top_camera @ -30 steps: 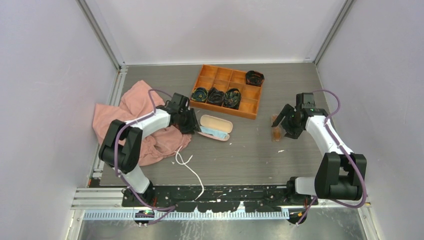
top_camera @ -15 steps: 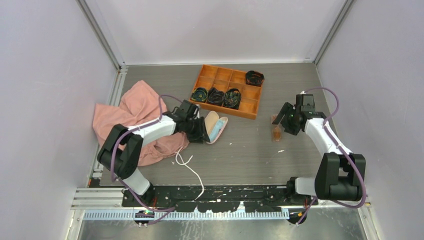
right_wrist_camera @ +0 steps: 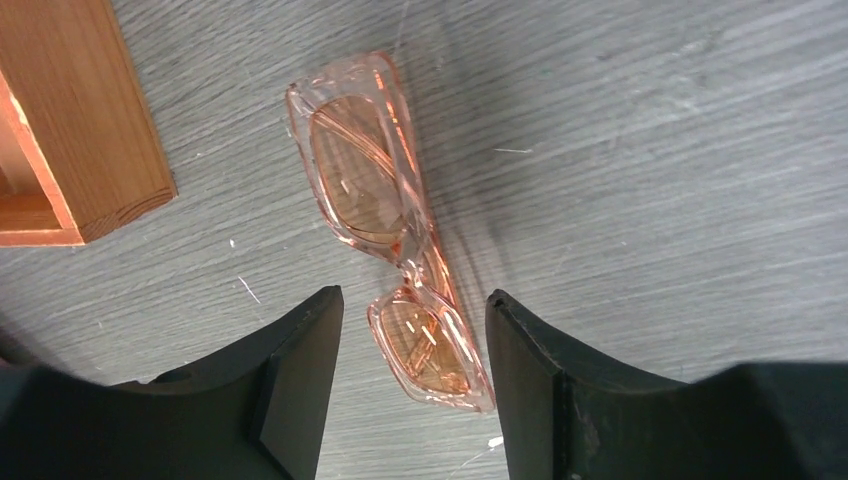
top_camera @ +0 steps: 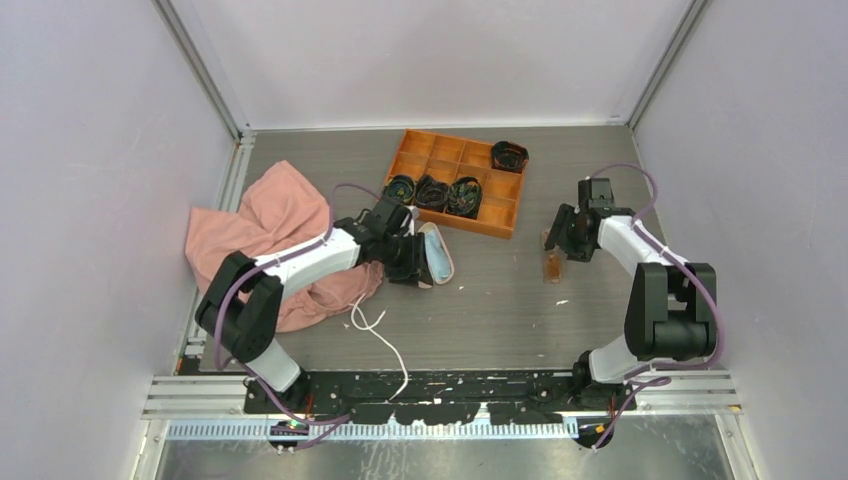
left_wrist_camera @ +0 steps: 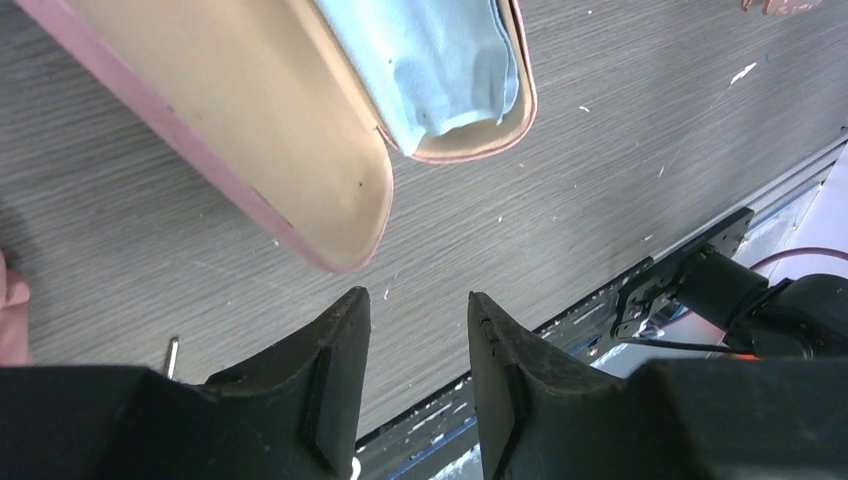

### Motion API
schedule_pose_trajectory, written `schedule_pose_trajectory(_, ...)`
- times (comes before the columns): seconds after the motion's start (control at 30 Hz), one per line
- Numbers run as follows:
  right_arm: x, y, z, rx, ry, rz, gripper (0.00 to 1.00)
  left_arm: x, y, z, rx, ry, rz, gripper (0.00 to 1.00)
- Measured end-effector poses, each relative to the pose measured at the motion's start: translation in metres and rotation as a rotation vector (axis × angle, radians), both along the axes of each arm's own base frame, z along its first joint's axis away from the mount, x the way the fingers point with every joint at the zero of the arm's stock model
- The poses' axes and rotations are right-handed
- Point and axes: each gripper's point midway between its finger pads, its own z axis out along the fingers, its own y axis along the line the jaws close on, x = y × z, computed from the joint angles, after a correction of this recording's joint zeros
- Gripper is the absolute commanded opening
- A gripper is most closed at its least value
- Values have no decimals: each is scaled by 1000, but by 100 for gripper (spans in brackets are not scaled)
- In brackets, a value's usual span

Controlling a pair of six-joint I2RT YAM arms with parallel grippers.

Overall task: Organize the sunglasses
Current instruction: Adjust the sunglasses case at the center of the board, then pick up the sunglasses from the center of the board.

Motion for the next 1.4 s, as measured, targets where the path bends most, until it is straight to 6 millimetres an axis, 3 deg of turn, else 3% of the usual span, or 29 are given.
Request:
schedule_pose_trajectory(0.23,5,7,-20,-56,46,87,51,-2,6,27,-4,-46,-5,44)
schedule_pose_trajectory(0.47,5,0,-32,-124,82,107,44,-2,11,56,-34,-111,3,44)
schedule_pose_trajectory(0.97,15,-2,-34,-134,68,86,31,-2,31,52,-26,-91,56,44)
schedule_pose_trajectory(1.17,10,4,-30,-92,30,54,28,6,53,60,-57,-100,126,61)
schedule_pose_trajectory(1.4,2,18,-7,-15,-41,53,26,14,65,56,-59,-86,169,63)
